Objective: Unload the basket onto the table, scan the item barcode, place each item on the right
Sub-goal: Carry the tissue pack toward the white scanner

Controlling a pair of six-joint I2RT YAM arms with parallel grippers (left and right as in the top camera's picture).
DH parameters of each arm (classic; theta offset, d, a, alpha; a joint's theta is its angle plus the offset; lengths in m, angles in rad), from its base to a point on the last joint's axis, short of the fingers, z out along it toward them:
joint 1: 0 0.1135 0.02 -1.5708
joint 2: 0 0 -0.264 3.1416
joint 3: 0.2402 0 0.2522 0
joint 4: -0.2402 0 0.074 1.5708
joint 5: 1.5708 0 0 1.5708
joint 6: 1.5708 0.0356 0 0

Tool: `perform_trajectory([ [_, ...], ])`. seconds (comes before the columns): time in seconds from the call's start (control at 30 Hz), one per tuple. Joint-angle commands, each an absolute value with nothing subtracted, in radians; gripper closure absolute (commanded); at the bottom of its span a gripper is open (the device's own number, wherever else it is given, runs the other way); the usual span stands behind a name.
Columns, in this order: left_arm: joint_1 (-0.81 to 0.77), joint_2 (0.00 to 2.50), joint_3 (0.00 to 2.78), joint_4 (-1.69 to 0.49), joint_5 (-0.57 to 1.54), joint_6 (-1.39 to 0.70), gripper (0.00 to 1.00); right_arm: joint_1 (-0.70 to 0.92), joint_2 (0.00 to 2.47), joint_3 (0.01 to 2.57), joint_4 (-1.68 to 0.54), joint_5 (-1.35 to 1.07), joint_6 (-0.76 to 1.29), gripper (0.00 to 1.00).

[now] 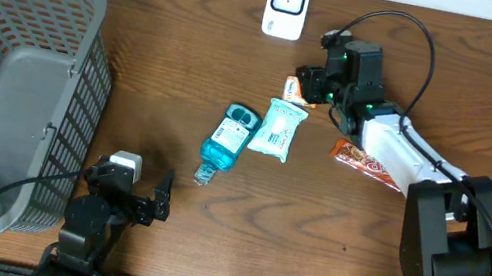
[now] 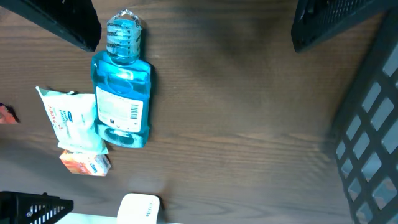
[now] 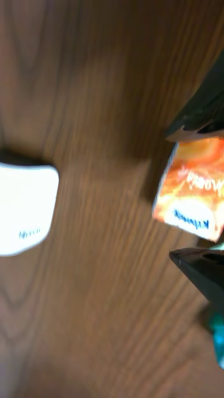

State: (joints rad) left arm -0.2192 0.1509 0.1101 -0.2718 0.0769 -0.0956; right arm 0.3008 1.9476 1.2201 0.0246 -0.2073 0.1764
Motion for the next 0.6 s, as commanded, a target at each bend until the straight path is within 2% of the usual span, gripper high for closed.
perform_trajectory([
  [0.0,-0.222,0.153,0.087,-0.278,0.089,-0.079,0.02,0.288,2.003,1.219,0.023,-0.166,0.229,0.53],
  [0.13,-0.222,0.153,0.087,-0.278,0.089,-0.079,0.02,0.288,2.055,1.219,0.003,-0.167,0.279,0.59],
  [0.4,-0.222,0.153,0.087,-0.278,0.089,-0.079,0.02,0.288,2.14,1.219,0.015,-0.166,0.292,0.56],
  [0.43,-0.222,0.153,0.087,-0.278,0.089,-0.079,0.02,0.288,2.144,1.219,0.016,-0.167,0.292,0.59],
  [0.5,-0.222,0.153,0.087,-0.278,0.089,-0.079,0.02,0.288,2.146,1.219,0.017,-0.167,0.291,0.73],
  [0.57,-0.222,0.153,0.087,-0.278,0.089,-0.079,0.02,0.288,2.146,1.219,0.029,-0.175,0.292,0.93],
])
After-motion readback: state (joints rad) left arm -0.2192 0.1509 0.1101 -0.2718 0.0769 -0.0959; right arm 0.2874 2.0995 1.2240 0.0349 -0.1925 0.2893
